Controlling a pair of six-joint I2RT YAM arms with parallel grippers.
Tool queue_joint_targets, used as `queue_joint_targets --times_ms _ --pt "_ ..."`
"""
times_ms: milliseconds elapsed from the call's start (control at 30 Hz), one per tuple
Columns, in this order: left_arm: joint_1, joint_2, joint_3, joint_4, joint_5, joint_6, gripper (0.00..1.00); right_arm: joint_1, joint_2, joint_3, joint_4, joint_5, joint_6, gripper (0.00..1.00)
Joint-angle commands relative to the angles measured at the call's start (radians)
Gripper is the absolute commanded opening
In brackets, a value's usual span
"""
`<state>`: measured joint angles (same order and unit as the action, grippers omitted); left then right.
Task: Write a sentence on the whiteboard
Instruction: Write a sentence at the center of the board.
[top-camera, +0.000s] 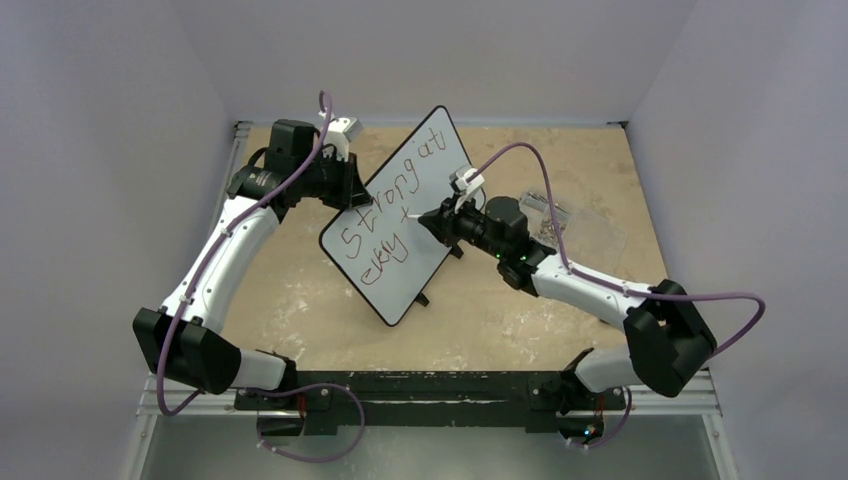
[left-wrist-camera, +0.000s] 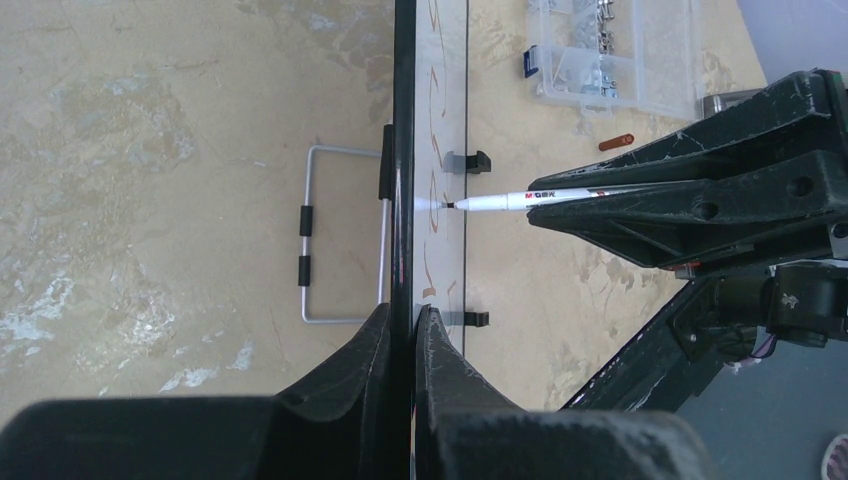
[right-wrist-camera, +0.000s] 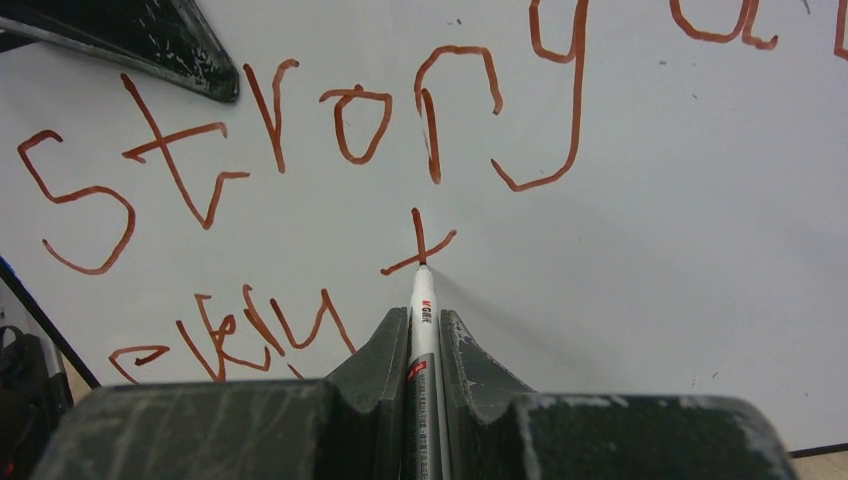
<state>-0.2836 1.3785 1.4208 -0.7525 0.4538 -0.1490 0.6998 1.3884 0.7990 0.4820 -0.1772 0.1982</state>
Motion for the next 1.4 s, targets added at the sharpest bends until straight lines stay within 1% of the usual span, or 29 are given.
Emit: queue_joint_targets --times_ms 0,200,367,733,1000,1200,1367 --pt "0.004 -0.045 0.007 0.030 -0.072 0.052 0.00 0.001 -0.021 -0.037 -0.004 -0.022 0.010 0.00" --pt "0.004 -0.045 0.007 0.030 -0.070 0.050 0.00 0.001 -0.036 -0.081 -0.003 -0.017 0.020 0.00" --pt "0.004 -0.045 0.007 0.032 -0.067 0.050 0.00 0.000 -0.050 -0.089 -0.022 0.017 0.011 0.00" --pt "0.003 -0.043 0.006 0.033 -0.064 0.048 0.00 0.001 -0.019 0.020 -0.079 0.099 -0.030 0.00" --pt "0.003 -0.044 0.006 0.032 -0.062 0.046 0.00 0.001 -0.017 0.092 -0.116 0.126 -0.071 0.00" --pt "0.003 -0.047 0.007 0.033 -0.060 0.046 0.00 0.001 -0.061 0.094 -0.118 0.127 -0.067 0.00" --pt "0.004 -0.048 0.006 0.034 -0.060 0.045 0.00 0.001 -0.058 0.095 -0.109 0.129 -0.058 0.00"
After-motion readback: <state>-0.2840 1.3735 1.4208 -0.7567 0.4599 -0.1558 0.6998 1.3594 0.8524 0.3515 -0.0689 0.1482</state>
